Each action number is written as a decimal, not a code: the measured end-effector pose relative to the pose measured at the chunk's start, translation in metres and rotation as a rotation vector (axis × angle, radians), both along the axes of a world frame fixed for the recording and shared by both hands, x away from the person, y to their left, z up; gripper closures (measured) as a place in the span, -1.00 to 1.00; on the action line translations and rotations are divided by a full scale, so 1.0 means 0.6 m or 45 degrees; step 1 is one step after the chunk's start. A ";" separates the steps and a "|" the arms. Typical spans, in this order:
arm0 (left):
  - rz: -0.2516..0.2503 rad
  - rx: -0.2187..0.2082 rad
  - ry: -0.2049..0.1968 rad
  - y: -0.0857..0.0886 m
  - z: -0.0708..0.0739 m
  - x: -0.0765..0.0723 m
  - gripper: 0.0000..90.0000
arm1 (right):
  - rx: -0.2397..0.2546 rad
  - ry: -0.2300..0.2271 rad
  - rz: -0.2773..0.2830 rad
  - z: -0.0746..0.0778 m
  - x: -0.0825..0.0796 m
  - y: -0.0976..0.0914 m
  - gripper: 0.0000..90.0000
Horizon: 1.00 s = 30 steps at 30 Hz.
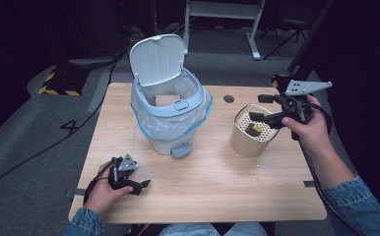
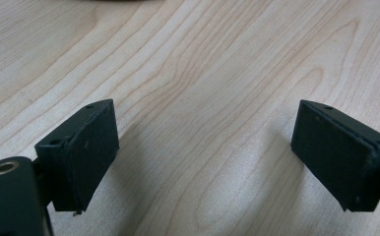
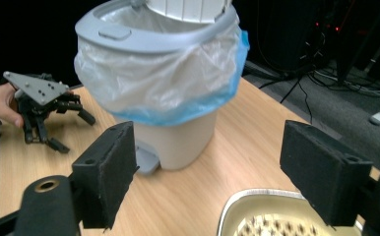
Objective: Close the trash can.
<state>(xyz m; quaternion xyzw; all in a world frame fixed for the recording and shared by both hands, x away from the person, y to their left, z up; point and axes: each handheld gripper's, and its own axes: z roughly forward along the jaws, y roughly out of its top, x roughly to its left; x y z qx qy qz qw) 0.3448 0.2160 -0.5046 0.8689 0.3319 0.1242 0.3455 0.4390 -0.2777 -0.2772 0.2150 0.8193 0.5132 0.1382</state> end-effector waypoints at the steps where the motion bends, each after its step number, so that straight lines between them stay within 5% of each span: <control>1: 0.009 -0.006 0.005 0.000 0.000 -0.001 -0.75 | 0.001 0.003 -0.006 -0.004 -0.004 -0.008 -0.50; 9: 0.044 -0.019 -0.010 0.004 0.000 -0.004 -0.61 | -0.015 0.031 -0.051 -0.044 -0.032 -0.063 -0.49; 16: 0.058 -0.018 -0.015 0.007 0.004 -0.003 -0.39 | -0.061 0.074 -0.102 -0.108 -0.055 -0.104 -0.48; 30: 0.068 -0.035 0.027 0.012 0.013 0.000 -0.32 | -0.083 0.188 -0.198 -0.221 -0.081 -0.166 -0.50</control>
